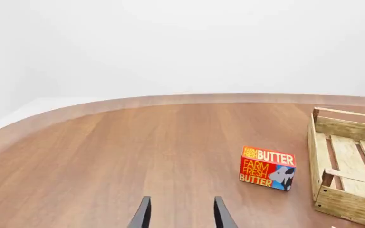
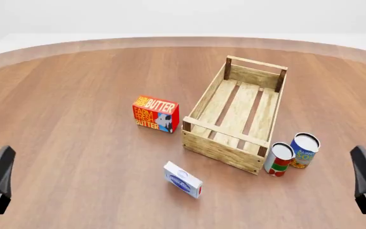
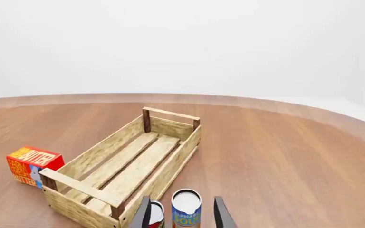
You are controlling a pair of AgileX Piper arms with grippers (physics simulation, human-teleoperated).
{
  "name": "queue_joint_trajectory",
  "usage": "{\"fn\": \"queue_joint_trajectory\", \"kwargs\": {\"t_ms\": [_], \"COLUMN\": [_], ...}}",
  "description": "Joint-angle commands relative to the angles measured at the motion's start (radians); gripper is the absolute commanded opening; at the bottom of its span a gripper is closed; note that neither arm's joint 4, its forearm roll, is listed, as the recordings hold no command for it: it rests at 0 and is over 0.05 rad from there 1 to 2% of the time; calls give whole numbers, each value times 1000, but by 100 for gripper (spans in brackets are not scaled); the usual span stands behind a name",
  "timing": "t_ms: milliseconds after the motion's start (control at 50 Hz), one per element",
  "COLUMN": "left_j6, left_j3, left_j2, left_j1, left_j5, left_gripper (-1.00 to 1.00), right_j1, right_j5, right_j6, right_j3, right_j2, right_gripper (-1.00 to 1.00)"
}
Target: Pick up the tomato sauce, and put it in the wooden tray.
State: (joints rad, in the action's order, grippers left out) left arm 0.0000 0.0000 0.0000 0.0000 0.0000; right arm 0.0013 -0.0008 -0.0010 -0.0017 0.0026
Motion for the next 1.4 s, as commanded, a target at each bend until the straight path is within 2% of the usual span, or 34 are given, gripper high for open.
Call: {"fn": "queue_joint_trajectory", "kwargs": {"t_ms": [20, 380, 480, 1060, 1400], "left_j6": [0, 0, 0, 0, 0], "left_j3": [0, 0, 0, 0, 0], "left_j2": [0, 0, 0, 0, 0], "left_j1": [0, 0, 0, 0, 0], "left_j5": [0, 0, 0, 0, 0], "left_gripper": [100, 100, 100, 100, 100], "right_j1": [5, 37, 59, 161, 181], "right_j5": [1, 28, -3, -145, -204], "right_j6": [-3, -32, -59, -128, -144], "right_j3": [-4, -49, -64, -65, -46], "right_j2": [4, 27, 76, 283, 370], "right_gripper": [100, 100, 100, 100, 100]}}
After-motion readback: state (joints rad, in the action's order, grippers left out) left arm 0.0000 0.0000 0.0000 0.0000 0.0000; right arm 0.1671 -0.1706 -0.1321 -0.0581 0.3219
